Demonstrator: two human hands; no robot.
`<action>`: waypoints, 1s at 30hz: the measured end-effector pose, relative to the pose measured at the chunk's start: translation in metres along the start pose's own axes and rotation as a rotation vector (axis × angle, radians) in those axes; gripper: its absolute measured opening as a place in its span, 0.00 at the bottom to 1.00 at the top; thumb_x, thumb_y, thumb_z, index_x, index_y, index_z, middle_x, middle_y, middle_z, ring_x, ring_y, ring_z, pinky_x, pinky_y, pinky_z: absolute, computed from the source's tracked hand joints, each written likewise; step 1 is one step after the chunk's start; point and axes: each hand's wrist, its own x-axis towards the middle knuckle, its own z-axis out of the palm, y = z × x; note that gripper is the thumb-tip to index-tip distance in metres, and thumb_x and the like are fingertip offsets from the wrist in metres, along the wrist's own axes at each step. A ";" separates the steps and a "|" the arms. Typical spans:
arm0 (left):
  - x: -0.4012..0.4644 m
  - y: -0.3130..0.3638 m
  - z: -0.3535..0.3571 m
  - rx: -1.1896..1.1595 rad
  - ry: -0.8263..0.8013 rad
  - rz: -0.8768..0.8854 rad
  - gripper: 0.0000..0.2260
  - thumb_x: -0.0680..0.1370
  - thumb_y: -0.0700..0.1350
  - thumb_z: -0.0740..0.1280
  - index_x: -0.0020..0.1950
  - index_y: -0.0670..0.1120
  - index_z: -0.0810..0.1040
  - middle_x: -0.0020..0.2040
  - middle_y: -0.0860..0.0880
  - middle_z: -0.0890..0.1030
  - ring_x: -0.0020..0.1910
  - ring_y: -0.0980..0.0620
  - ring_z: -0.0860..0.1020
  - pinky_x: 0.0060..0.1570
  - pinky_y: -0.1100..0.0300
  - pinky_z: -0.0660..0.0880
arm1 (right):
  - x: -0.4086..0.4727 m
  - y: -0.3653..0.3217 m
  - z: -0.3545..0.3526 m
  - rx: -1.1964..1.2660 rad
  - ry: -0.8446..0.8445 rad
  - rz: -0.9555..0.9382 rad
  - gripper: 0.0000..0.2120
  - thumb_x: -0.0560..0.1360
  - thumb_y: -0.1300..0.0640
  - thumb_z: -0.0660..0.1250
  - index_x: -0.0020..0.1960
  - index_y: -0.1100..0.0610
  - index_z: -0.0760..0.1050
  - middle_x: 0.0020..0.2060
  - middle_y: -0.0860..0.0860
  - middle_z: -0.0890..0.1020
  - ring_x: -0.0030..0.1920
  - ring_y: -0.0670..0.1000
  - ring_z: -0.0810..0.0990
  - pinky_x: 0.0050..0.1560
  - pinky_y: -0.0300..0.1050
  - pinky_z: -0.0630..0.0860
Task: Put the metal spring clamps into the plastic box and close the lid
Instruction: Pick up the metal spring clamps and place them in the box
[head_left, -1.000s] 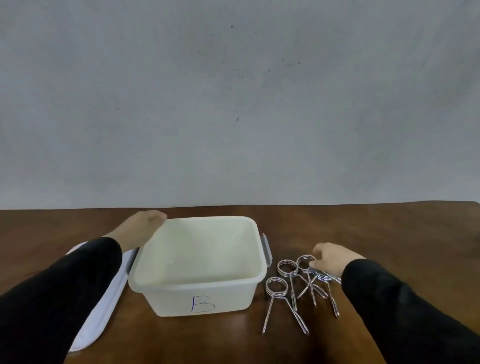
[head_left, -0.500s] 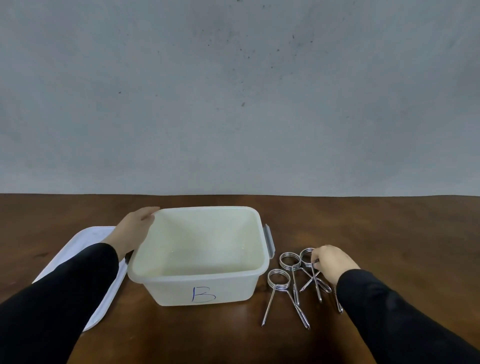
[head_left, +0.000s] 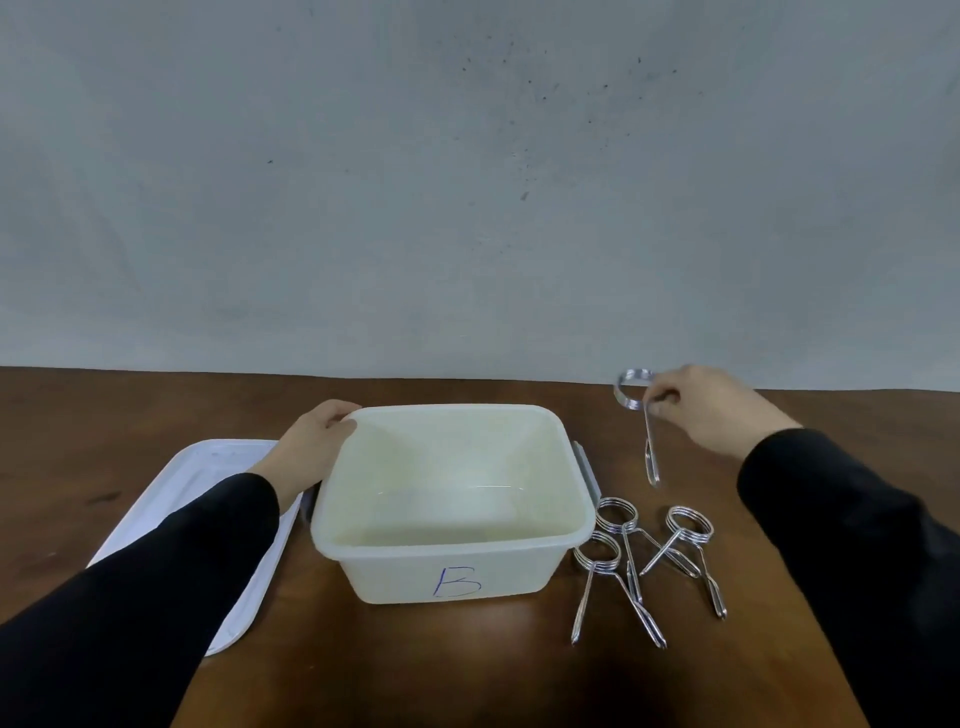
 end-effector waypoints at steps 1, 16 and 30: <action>0.000 -0.001 -0.001 -0.026 -0.017 -0.002 0.12 0.82 0.47 0.59 0.63 0.51 0.77 0.56 0.51 0.81 0.53 0.53 0.79 0.43 0.60 0.73 | 0.002 -0.022 -0.014 0.042 0.027 -0.032 0.05 0.78 0.56 0.68 0.48 0.50 0.83 0.39 0.46 0.80 0.37 0.46 0.76 0.37 0.40 0.68; 0.007 -0.019 0.001 -0.218 -0.081 -0.001 0.16 0.84 0.48 0.54 0.67 0.53 0.77 0.60 0.54 0.80 0.58 0.54 0.78 0.56 0.55 0.76 | 0.030 -0.248 0.146 -0.017 -0.464 -0.156 0.11 0.75 0.56 0.72 0.56 0.59 0.83 0.51 0.55 0.84 0.47 0.58 0.80 0.50 0.45 0.74; 0.008 -0.020 -0.002 -0.159 -0.077 0.012 0.16 0.84 0.49 0.54 0.68 0.53 0.75 0.61 0.52 0.79 0.57 0.51 0.77 0.56 0.54 0.77 | 0.042 -0.261 0.181 0.024 -0.448 -0.095 0.09 0.78 0.56 0.66 0.54 0.58 0.81 0.41 0.54 0.80 0.44 0.57 0.79 0.50 0.48 0.75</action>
